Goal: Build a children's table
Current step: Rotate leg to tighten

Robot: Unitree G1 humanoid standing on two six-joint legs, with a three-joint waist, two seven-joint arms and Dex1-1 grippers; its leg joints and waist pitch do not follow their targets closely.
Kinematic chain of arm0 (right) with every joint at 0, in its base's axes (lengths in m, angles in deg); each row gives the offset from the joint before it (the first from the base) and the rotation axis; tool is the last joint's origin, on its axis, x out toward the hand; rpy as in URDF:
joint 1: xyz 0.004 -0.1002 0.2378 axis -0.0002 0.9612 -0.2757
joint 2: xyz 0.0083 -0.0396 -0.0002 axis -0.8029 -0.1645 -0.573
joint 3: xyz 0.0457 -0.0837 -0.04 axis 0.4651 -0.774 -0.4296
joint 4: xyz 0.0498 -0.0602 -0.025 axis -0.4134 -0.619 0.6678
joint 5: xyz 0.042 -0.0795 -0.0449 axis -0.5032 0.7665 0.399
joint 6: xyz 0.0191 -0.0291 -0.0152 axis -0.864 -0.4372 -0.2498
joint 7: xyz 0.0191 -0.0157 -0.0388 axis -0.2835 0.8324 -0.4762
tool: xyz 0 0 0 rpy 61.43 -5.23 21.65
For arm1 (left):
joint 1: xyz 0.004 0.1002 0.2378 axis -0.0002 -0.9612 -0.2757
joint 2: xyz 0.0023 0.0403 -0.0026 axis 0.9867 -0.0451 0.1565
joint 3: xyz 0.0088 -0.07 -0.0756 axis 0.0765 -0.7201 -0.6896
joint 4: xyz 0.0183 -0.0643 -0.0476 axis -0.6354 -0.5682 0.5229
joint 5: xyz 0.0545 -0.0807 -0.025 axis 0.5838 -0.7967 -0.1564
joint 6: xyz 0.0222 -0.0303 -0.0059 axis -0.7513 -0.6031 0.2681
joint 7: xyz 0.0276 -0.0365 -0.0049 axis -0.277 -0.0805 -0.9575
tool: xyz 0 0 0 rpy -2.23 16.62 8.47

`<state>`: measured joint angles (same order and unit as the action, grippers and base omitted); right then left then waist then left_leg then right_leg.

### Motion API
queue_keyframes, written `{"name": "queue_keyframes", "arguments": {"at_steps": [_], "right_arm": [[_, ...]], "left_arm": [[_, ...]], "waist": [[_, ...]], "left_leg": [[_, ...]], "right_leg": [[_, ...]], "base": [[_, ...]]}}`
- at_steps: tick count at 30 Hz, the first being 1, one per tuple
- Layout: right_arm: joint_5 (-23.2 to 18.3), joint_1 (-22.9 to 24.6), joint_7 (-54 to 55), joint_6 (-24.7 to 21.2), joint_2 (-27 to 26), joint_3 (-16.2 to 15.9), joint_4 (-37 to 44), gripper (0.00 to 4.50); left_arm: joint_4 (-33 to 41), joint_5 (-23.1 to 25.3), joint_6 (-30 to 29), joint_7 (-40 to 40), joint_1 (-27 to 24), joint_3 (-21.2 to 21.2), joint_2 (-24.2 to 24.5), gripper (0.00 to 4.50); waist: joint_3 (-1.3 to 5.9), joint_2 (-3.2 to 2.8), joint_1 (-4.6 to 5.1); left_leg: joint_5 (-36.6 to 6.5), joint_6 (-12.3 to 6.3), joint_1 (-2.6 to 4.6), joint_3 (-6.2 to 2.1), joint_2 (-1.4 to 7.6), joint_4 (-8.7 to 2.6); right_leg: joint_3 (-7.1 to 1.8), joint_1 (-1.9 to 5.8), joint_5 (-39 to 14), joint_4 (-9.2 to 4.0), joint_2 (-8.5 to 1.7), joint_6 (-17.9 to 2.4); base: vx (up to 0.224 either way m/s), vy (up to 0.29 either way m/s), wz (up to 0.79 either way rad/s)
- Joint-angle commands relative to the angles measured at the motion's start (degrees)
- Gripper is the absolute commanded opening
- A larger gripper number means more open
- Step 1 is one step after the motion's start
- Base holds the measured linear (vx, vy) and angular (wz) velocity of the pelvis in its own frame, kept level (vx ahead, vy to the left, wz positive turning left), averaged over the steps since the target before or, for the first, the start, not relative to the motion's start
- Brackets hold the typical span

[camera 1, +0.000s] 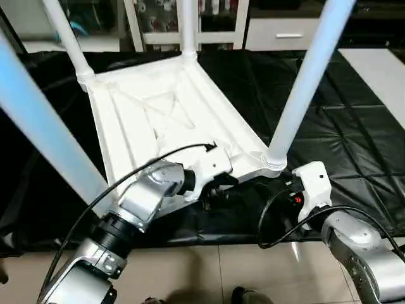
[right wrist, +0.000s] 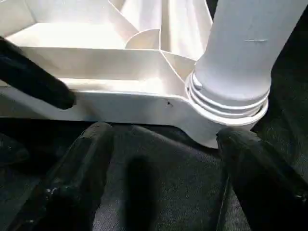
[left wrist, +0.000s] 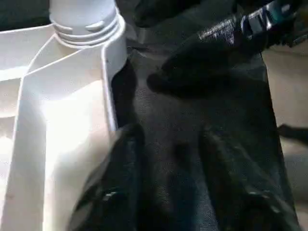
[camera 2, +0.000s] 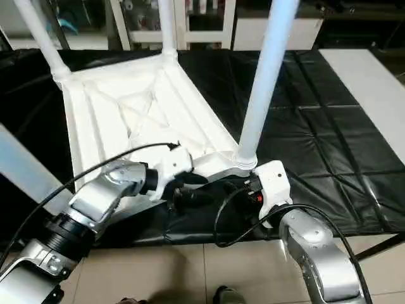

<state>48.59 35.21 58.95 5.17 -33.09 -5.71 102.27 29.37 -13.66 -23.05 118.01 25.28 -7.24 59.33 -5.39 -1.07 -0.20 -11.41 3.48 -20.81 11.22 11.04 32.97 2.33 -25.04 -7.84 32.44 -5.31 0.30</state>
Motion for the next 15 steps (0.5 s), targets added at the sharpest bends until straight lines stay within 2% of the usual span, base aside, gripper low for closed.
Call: {"name": "queue_keyframes", "arguments": {"at_steps": [1,3,4,5,7,10,12,14,15], "right_arm": [[0.1,0.4,-0.2,-0.8,0.0,-0.5,0.9,3.71],[0.3,0.4,0.1,-0.8,-0.1,-0.5,1.0,3.71],[0.6,0.3,0.4,-0.7,-0.2,-0.5,0.8,3.71],[0.6,0.3,0.5,-0.7,-0.2,-0.4,0.8,3.71],[0.9,0.2,0.7,-0.6,-0.3,-0.3,0.7,3.71],[1.2,0.2,1.0,-0.6,-0.5,-0.2,0.7,3.71],[1.5,0.3,1.2,-0.6,-0.7,-0.3,0.7,3.71],[1.7,0.4,1.4,-0.5,-0.9,-0.4,0.7,3.71],[1.7,0.4,1.5,-0.5,-0.9,-0.4,0.7,3.71]], "left_arm": [[-3.1,3.2,-0.7,-2.5,0.1,1.5,0.3,2.21],[-4.9,4.7,-0.3,-5.0,1.2,1.8,0.0,2.21],[-6.5,5.8,0.1,-7.1,2.1,2.0,0.0,2.21],[-6.8,6.0,0.2,-7.5,2.3,2.0,0.0,2.21],[-10.6,7.9,2.3,-12.6,4.4,1.2,-0.7,2.21],[-14.5,9.4,4.8,-17.7,6.5,0.3,-1.6,2.21],[-18.0,10.3,7.0,-22.1,8.2,-0.2,-2.3,2.21],[-21.2,11.4,9.1,-26.9,9.7,-0.5,-2.8,2.21],[-22.0,11.6,9.7,-28.3,10.1,-0.6,-2.9,2.21]], "waist": [[3.68,1.21,-0.24],[3.66,1.26,-0.33],[3.68,1.01,-0.32],[3.65,1.09,-0.26],[3.49,1.10,-0.03],[3.59,1.29,0.34],[3.45,1.35,0.75],[3.52,1.23,0.96],[3.69,1.15,1.16]], "left_leg": [[-11.8,-3.53,0.09,-0.37,1.18,-3.52],[-12.8,-3.22,0.28,-0.34,1.13,-3.58],[-13.3,-2.94,0.23,-0.40,1.12,-3.59],[-13.6,-2.85,0.08,-0.44,1.06,-3.61],[-15.8,-2.41,-0.37,-0.77,0.84,-3.77],[-17.7,-1.96,-0.37,-1.16,0.43,-3.65],[-18.2,-2.18,-0.62,-1.34,0.25,-3.69],[-19.1,-2.33,-0.43,-1.56,0.01,-3.47],[-18.7,-2.63,-0.63,-1.82,0.05,-3.55]], "right_leg": [[-1.60,3.29,-23.4,-4.14,-1.68,-8.9],[-1.63,2.97,-23.9,-4.33,-1.50,-8.3],[-1.67,3.00,-23.7,-4.33,-1.51,-8.4],[-1.62,3.03,-23.8,-4.33,-1.41,-8.3],[-1.29,3.12,-28.1,-4.71,-1.42,-6.4],[-0.79,3.06,-33.6,-5.59,-1.47,-2.9],[-0.41,2.98,-34.9,-5.96,-1.27,-1.8],[-0.04,2.81,-36.9,-6.53,-1.29,-0.8],[0.20,3.15,-35.5,-6.50,-1.34,-1.1]], "base": [[0.000,0.000,0.00],[0.000,0.000,0.00],[0.000,0.000,0.00],[0.000,0.000,0.00],[-0.029,0.007,-0.02],[-0.055,0.015,-0.05],[-0.054,0.014,-0.06],[0.000,0.000,0.00],[0.000,0.000,0.00]]}}
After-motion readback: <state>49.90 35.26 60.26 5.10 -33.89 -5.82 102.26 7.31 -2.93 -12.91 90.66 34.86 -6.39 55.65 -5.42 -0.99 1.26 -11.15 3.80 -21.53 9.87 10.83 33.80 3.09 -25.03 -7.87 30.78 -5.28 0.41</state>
